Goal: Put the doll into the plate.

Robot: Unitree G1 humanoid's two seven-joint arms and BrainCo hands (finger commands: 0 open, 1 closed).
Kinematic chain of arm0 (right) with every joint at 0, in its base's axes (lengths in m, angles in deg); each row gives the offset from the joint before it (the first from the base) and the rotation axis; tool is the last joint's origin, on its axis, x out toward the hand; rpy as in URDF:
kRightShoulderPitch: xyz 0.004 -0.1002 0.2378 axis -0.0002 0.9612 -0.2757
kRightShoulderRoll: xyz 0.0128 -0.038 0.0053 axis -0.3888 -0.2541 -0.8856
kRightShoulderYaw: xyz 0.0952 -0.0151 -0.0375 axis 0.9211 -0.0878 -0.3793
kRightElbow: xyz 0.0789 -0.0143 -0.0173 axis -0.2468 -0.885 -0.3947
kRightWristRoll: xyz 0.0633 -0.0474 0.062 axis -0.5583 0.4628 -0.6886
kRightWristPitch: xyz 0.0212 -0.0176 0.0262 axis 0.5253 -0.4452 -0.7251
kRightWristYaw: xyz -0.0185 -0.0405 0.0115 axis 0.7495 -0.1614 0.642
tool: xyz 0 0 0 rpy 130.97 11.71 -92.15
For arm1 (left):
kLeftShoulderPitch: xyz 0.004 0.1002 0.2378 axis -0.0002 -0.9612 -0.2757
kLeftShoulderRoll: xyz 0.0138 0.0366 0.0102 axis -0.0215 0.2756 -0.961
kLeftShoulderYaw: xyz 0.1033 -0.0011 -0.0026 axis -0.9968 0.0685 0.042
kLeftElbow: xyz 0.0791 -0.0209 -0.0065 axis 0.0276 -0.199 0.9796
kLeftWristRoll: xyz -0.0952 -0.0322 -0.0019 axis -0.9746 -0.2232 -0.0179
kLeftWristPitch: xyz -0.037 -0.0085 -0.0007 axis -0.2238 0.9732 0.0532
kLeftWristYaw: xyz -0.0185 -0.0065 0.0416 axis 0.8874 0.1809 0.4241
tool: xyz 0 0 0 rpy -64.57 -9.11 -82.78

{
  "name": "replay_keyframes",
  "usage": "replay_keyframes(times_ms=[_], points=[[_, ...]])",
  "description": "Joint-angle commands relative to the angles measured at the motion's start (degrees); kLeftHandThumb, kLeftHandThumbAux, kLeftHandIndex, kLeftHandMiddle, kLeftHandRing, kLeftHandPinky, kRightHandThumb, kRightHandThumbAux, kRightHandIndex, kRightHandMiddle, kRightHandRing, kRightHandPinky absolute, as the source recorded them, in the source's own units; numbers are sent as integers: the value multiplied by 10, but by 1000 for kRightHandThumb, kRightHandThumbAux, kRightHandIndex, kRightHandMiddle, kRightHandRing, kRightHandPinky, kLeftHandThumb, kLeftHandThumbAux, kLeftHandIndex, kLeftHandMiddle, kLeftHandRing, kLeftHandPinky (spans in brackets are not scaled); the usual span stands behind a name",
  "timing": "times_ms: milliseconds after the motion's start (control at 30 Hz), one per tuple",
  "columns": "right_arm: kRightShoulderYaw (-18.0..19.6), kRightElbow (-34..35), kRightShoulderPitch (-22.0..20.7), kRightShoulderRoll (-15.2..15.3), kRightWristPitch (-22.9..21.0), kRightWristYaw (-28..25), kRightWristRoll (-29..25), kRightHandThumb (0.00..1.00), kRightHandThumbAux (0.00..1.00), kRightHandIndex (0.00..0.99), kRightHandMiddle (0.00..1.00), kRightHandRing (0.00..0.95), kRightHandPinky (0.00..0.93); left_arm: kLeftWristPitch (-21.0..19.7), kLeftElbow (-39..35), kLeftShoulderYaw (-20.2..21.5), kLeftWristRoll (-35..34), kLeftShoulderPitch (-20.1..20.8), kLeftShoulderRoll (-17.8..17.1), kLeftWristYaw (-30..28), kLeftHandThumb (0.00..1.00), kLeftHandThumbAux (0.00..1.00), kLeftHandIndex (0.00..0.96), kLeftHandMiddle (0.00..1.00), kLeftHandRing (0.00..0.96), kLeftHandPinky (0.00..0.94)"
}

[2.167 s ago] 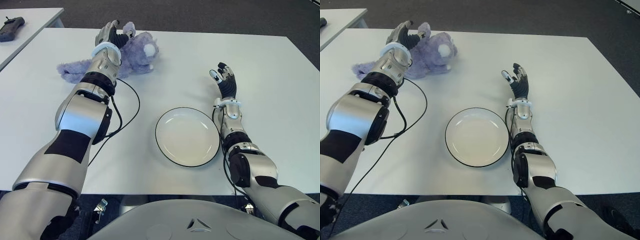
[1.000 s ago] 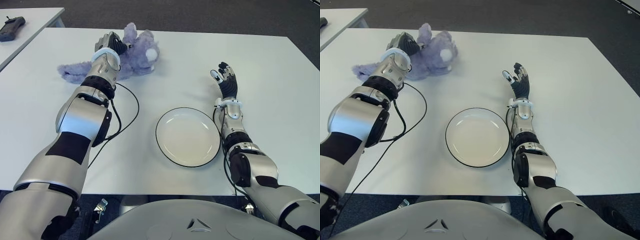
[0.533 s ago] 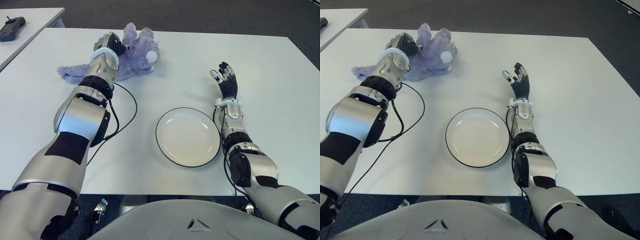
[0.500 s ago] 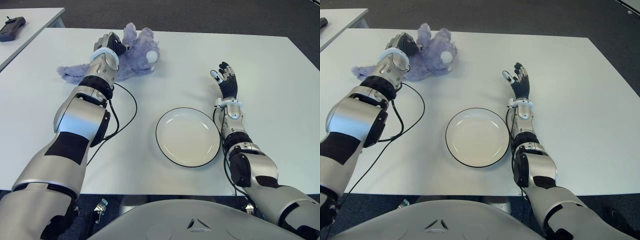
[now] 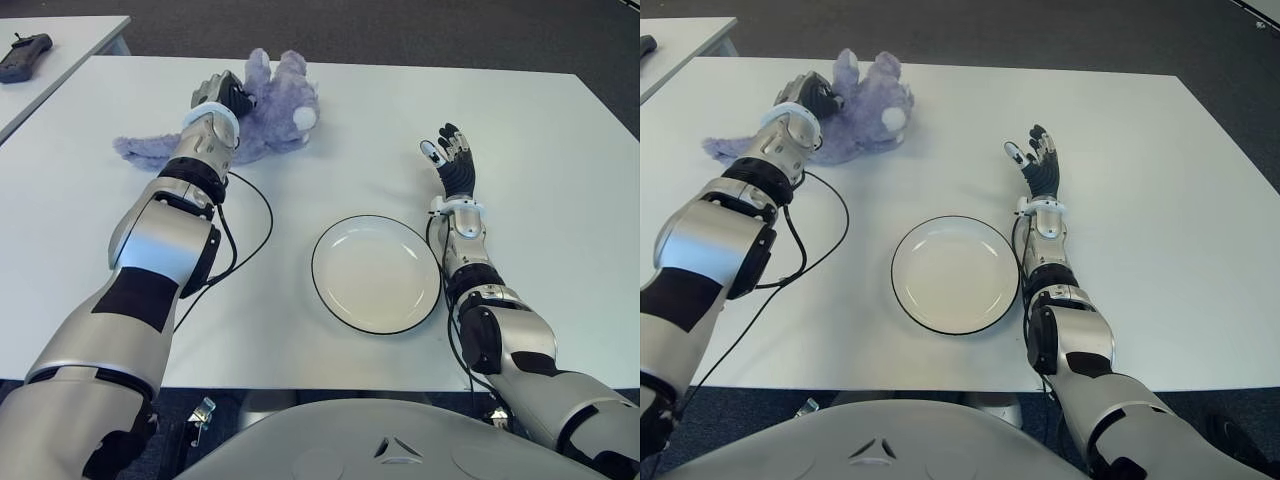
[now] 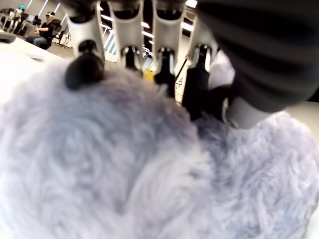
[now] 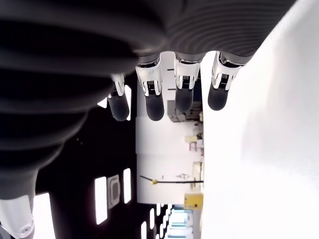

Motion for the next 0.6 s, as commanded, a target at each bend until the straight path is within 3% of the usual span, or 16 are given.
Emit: replay_keyframes(times_ms=[33, 100, 267, 600], points=[[15, -139, 209, -37, -26, 2, -13, 0, 630, 82, 98, 54, 0, 1, 26, -18, 20, -74, 9, -51, 716, 696, 439, 571, 596, 543], [17, -138, 209, -38, -26, 0, -16, 0, 634, 80, 97, 54, 0, 6, 26, -21, 22, -74, 8, -51, 718, 696, 440, 536, 566, 522], [23, -138, 207, -40, -27, -2, -22, 0, 646, 74, 92, 52, 0, 17, 25, -23, 18, -73, 7, -59, 721, 696, 440, 495, 528, 573], [28, -138, 205, -41, -29, -9, -24, 0, 646, 76, 89, 43, 0, 42, 18, -27, 13, -93, 25, -53, 718, 698, 437, 534, 555, 618]])
